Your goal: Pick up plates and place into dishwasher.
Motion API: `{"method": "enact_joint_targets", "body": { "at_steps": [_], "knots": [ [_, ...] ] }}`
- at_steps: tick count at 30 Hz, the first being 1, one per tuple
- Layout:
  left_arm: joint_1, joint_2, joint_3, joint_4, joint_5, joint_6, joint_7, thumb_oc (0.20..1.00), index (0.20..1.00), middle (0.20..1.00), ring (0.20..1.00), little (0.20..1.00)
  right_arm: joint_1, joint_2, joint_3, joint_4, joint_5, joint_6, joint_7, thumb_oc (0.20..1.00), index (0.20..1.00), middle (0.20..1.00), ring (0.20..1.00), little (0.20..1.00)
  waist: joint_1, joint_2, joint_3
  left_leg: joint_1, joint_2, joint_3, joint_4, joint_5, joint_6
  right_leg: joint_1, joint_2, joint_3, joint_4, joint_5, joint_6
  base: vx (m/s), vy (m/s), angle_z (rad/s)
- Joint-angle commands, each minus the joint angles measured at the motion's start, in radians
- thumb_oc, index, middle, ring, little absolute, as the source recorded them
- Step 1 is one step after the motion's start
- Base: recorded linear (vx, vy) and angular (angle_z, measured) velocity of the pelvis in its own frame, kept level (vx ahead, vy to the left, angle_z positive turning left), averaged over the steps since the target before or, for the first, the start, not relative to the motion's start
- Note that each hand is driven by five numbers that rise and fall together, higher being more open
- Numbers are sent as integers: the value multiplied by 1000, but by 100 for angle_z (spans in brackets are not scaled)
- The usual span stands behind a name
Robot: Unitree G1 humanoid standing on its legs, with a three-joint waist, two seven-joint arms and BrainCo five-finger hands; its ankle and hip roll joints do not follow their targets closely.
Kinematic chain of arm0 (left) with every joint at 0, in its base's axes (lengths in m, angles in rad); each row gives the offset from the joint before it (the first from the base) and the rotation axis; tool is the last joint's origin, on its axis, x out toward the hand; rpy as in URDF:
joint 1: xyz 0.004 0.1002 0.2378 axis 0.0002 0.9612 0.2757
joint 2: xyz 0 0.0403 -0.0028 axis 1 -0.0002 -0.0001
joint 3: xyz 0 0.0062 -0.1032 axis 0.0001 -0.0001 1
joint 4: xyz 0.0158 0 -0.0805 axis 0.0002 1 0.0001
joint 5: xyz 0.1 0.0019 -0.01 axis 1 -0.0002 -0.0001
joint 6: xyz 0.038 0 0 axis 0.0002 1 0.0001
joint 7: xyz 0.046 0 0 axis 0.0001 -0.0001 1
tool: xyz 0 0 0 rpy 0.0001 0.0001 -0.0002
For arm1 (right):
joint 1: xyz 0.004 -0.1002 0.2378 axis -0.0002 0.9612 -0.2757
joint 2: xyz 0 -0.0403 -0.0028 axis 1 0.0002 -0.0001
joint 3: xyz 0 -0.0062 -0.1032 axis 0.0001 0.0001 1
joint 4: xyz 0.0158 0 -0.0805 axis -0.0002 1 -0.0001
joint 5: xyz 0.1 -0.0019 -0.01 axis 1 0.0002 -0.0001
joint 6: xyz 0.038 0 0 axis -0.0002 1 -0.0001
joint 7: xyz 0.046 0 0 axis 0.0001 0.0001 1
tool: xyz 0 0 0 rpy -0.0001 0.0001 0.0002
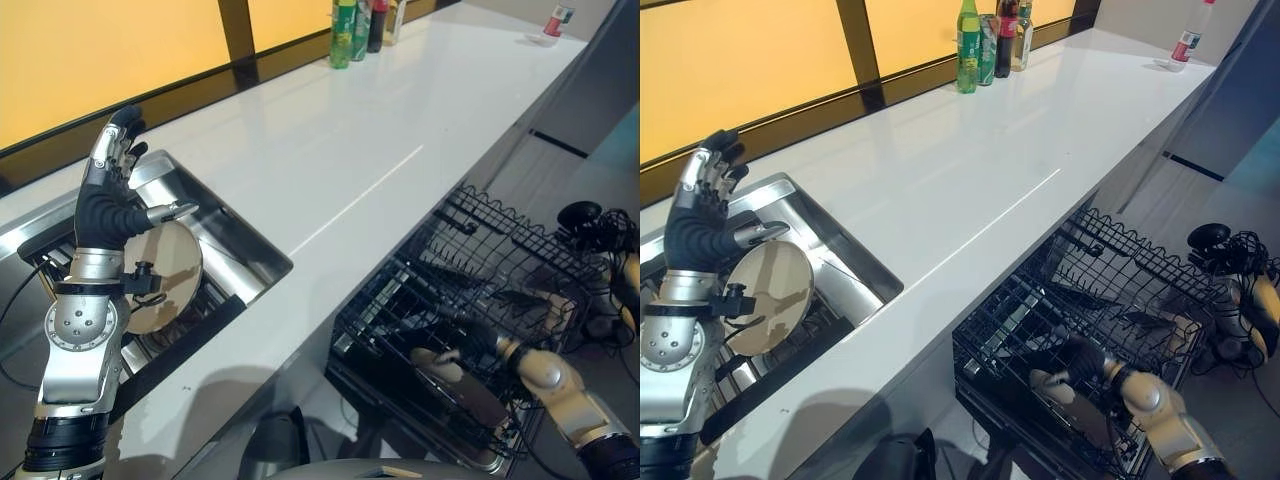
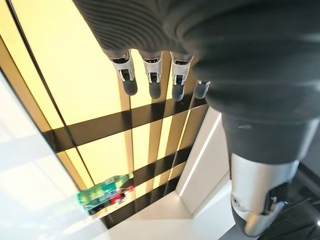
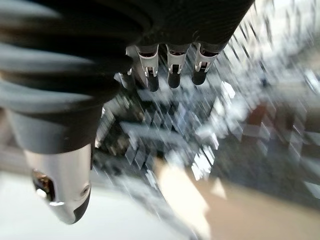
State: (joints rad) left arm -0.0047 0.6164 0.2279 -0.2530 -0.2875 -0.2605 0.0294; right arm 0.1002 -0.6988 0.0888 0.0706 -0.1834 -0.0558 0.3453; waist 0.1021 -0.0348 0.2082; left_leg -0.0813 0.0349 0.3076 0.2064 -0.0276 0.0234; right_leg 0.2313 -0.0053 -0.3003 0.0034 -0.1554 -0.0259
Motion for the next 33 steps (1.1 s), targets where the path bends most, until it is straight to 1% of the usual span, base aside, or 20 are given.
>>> {"method": "enact_joint_targets", "body": {
  "at_steps": [1,3,5,7,10,12,14,15,17,19,20,22,23,25,26,27,28,29,31,33],
  "knots": [
    [70,55,39,50,41,16,30,1000,1000,1000,1000,1000,8,-88,-80,-33,38,-13,-49,1000,1000,1000,1000,1000,-6,11,-114,-112,49,10,-82,112,-103,-22,-13,36,55,18,41,-66,19,-11],
    [81,53,56,68,40,32,19,1000,1000,1000,1000,1000,7,-91,-130,-59,54,-18,-61,1000,1000,1000,1000,1000,-10,15,-120,-110,49,12,-85,111,-101,-25,-13,39,55,17,40,-70,19,-12],
    [87,49,64,80,46,35,14,1000,1000,1000,1000,1000,9,-89,-159,-76,49,-17,-70,1000,1000,1000,1000,1000,-13,18,-125,-109,49,13,-86,110,-101,-27,-12,41,55,16,38,-68,16,-6],
    [93,45,75,84,90,45,21,1000,1000,1000,1000,1000,16,-87,-193,-95,42,-28,-97,1000,1000,1000,1000,1000,-18,21,-130,-106,49,15,-91,110,-101,-30,-12,41,53,16,37,-79,7,-3],
    [100,52,86,99,149,49,29,1000,1000,1000,1000,1000,20,-86,-221,-119,37,-33,-96,1000,1000,1000,1000,1000,-21,25,-137,-103,47,13,-98,112,-103,-34,-12,42,51,18,38,-67,2,-1],
    [108,79,99,119,267,20,53,1000,1000,1000,1000,1000,22,-93,-238,-138,38,-38,-88,1000,1000,1000,1000,1000,-25,30,-141,-104,47,9,-101,118,-106,-39,-10,44,50,19,37,-80,-1,-1],
    [106,117,105,147,283,27,48,1000,1000,1000,1000,1000,17,-108,-249,-149,53,-35,-76,1000,1000,1000,1000,1000,-26,34,-145,-110,44,-2,-99,125,-110,-42,-9,48,47,21,35,-70,-1,-1],
    [103,129,106,161,283,38,54,1000,1000,1000,1000,1000,13,-113,-248,-150,59,-36,-78,1000,1000,1000,1000,1000,-27,36,-145,-112,43,-10,-96,127,-113,-45,-8,52,47,23,34,-54,0,-2],
    [96,141,107,192,292,39,59,1000,1000,1000,1000,1000,5,-117,-246,-146,51,-35,-86,1000,1000,1000,1000,1000,-26,40,-145,-118,38,-31,-87,133,-117,-48,-5,61,46,25,32,-35,3,-1],
    [100,158,119,219,334,24,61,1000,1000,1000,1000,1000,-6,-125,-247,-146,53,-30,-92,1000,1000,1000,1000,1000,-18,46,-143,-126,27,-81,-70,141,-124,-52,-3,76,43,30,29,-11,8,-5],
    [107,169,123,227,360,18,61,1000,1000,1000,1000,1000,-10,-128,-248,-148,58,-31,-91,1000,1000,1000,1000,1000,-12,46,-142,-130,17,-120,-61,143,-127,-53,-3,88,41,33,30,-10,27,-20],
    [139,196,150,236,418,2,62,1000,1000,1000,1000,1000,-23,-136,-248,-163,74,-42,-82,1000,1000,1000,1000,1000,8,46,-142,-135,-7,-249,-45,147,-132,-54,-3,138,30,40,33,1,47,-30],
    [163,208,170,240,453,-2,69,1000,1000,1000,1000,1000,-29,-142,-250,-174,89,-50,-71,1000,1000,1000,1000,1000,21,45,-142,-129,-18,-324,-45,144,-132,-55,-3,169,24,43,35,-3,63,-60],
    [208,240,210,257,518,-12,79,1000,1000,1000,1000,1000,-52,-155,-242,-189,110,-60,-54,1000,1000,1000,1000,1000,44,49,-145,-114,-27,-446,-58,152,-129,-65,0,221,18,50,37,9,79,-85],
    [227,262,230,267,534,-18,80,1000,1000,1000,1000,1000,-64,-165,-236,-195,118,-62,-48,1000,1000,1000,1000,1000,49,52,-144,-108,-25,-465,-62,156,-129,-67,1,231,20,48,37,18,93,-72],
    [246,288,245,284,544,-29,86,1000,1000,1000,1000,1000,-75,-175,-232,-202,124,-59,-46,1000,1000,1000,1000,1000,52,56,-141,-104,-21,-469,-64,158,-129,-70,1,236,25,44,37,16,113,-66],
    [259,312,257,293,552,-32,88,1000,1000,1000,1000,1000,-83,-180,-228,-206,127,-56,-47,1000,1000,1000,1000,1000,53,60,-139,-100,-16,-458,-74,149,-128,-74,-1,229,37,38,37,22,147,-64],
    [267,324,261,297,563,-33,96,1000,1000,1000,1000,1000,-86,-181,-227,-209,127,-53,-46,1000,1000,1000,1000,1000,52,65,-136,-100,-10,-447,-80,151,-130,-77,-3,221,46,32,38,27,160,-46],
    [272,334,256,312,600,-43,114,1000,1000,1000,1000,1000,-82,-178,-235,-214,114,-47,-42,1000,1000,1000,1000,1000,45,73,-131,-104,-3,-433,-84,163,-135,-83,-6,210,60,25,38,29,165,-12],
    [279,346,250,313,627,-56,122,1000,1000,1000,1000,1000,-76,-181,-244,-208,114,-52,-45,1000,1000,1000,1000,1000,42,77,-125,-102,0,-421,-96,161,-136,-86,-13,198,68,20,41,51,180,8]
  ]
}}
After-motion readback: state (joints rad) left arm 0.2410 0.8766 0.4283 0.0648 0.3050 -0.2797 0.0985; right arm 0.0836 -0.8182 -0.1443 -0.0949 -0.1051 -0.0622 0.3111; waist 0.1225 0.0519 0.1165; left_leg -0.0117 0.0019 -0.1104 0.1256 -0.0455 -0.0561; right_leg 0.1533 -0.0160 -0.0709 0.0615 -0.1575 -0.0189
